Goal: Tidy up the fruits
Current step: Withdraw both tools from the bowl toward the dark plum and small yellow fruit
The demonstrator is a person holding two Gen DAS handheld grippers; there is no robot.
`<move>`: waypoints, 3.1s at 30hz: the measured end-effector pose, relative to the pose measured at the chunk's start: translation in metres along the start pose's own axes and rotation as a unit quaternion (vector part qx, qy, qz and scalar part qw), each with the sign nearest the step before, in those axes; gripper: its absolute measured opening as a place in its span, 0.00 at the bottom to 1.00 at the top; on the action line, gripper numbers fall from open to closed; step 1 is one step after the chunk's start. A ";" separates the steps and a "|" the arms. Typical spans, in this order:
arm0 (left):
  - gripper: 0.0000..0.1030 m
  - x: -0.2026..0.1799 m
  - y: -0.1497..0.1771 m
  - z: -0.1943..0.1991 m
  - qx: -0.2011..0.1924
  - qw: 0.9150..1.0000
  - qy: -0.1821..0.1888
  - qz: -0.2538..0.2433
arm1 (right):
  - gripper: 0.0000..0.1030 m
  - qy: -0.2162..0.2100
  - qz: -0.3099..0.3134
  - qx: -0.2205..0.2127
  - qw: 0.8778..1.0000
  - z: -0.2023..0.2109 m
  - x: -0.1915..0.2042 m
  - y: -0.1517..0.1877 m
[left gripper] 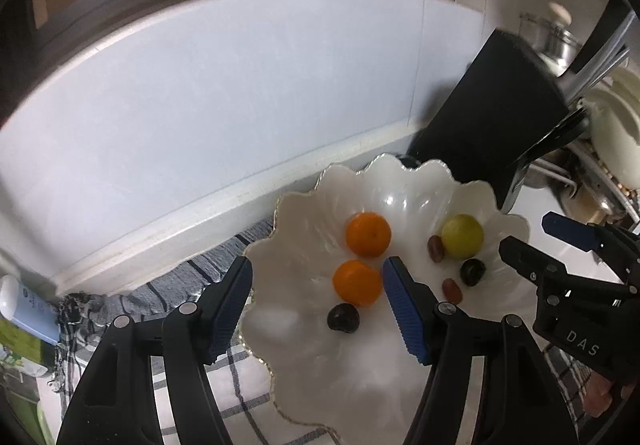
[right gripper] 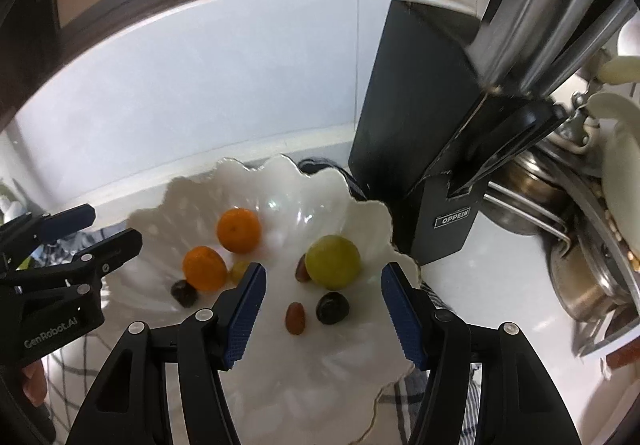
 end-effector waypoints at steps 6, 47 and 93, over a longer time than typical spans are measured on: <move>0.67 -0.001 0.001 0.036 -0.040 0.999 -0.005 -0.006 | 0.59 -0.003 0.009 -0.036 0.999 0.033 0.007 0.003; 0.69 -0.018 0.100 0.177 -0.134 0.990 -0.004 -0.051 | 0.59 -0.023 0.091 -0.182 0.979 0.186 0.040 0.089; 0.51 -0.055 0.216 0.093 -0.040 0.988 0.052 -0.140 | 0.44 -0.090 0.138 -0.028 0.986 0.095 0.066 0.195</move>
Point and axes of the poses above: each gripper's, at about its wrist camera, not at the fingertips, and z roughly against the way its jaws point, x to its left, y to its underside, the point moved 4 cm from there along -z, roughly the way its jaws point, and after that the axes turned 2 degrees about x, right-handed, at the moved point
